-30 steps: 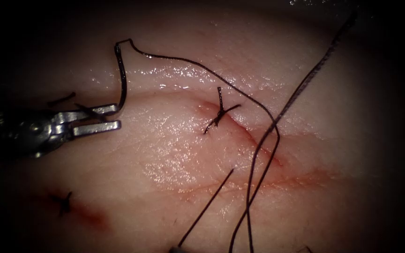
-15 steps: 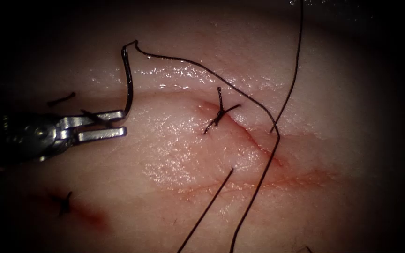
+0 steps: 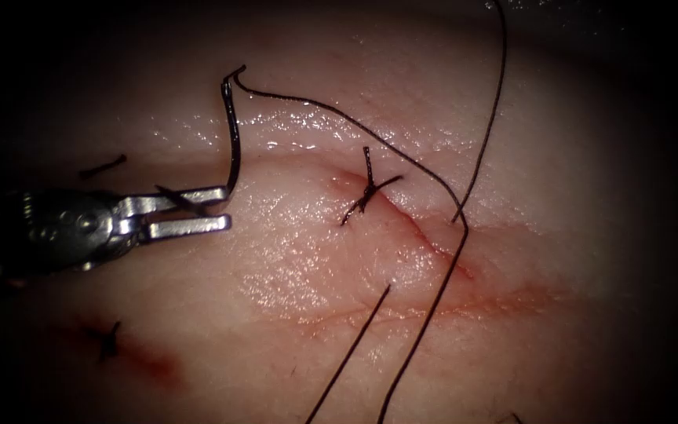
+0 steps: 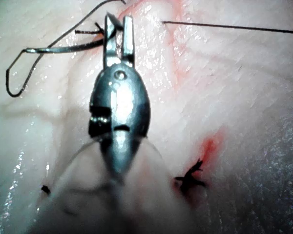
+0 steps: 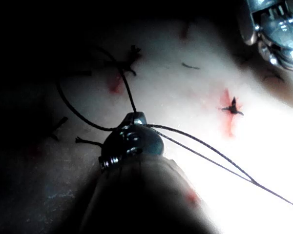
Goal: Wound Closure
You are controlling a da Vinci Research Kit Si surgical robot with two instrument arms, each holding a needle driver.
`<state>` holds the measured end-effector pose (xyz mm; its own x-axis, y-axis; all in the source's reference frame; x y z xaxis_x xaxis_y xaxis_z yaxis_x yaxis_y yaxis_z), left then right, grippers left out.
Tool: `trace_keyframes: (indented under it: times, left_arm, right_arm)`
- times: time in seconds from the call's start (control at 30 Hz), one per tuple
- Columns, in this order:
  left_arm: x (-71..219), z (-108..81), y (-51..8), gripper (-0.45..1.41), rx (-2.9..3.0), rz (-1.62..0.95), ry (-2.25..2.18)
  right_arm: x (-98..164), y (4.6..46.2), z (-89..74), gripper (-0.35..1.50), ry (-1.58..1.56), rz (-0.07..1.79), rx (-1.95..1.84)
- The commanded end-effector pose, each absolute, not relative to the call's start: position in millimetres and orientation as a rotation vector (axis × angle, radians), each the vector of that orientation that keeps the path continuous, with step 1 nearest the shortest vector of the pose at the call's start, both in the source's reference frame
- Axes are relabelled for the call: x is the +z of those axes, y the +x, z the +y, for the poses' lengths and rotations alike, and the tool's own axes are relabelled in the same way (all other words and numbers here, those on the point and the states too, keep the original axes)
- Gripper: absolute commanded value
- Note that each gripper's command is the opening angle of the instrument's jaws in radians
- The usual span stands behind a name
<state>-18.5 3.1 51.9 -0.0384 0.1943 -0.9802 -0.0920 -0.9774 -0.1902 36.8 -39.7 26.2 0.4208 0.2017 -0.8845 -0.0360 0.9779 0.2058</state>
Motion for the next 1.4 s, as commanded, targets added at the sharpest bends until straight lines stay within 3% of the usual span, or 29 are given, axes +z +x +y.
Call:
trace_keyframes:
  times: [0.03,0.07,0.13,0.2,0.4,0.6,0.93,1.2,1.4]
  left_arm:
    - [52.5,3.2,-19.1,-0.45,2.129,-0.104,-2.032]
    - [52.5,3.4,-19.2,-0.45,2.127,-0.105,-2.032]
    - [52.5,4.1,-19.7,-0.45,2.132,-0.089,-2.038]
    - [52.4,5.0,-20.4,-0.45,2.141,-0.078,-2.038]
    - [50.8,8.7,-23.9,-0.45,2.124,-0.064,-2.106]
    - [49.7,11.1,-27.5,-0.45,2.130,-0.078,-2.197]
    - [46.4,12.8,-28.4,-0.45,2.084,-0.081,-2.345]
    - [43.9,14.0,-28.7,-0.45,2.047,-0.064,-2.454]
    - [43.6,14.1,-29.4,-0.45,2.046,-0.063,-2.490]
  right_arm:
    - [26.8,36.5,-38.7,0.61,0.144,1.167,0.167]
    - [26.9,36.1,-38.2,0.86,0.133,1.185,0.177]
    - [27.1,34.8,-37.1,1.20,0.102,1.205,0.202]
    - [27.3,33.4,-36.4,1.33,0.066,1.184,0.233]
    - [27.5,27.0,-35.8,1.31,0.023,1.122,0.260]
    - [28.3,19.9,-36.1,1.41,-0.019,1.043,0.298]
    - [29.3,11.7,-35.9,1.48,-0.066,0.925,0.369]
    - [29.9,10.5,-35.2,1.48,-0.089,0.894,0.428]
    - [29.1,10.1,-33.8,1.48,-0.169,0.994,0.598]
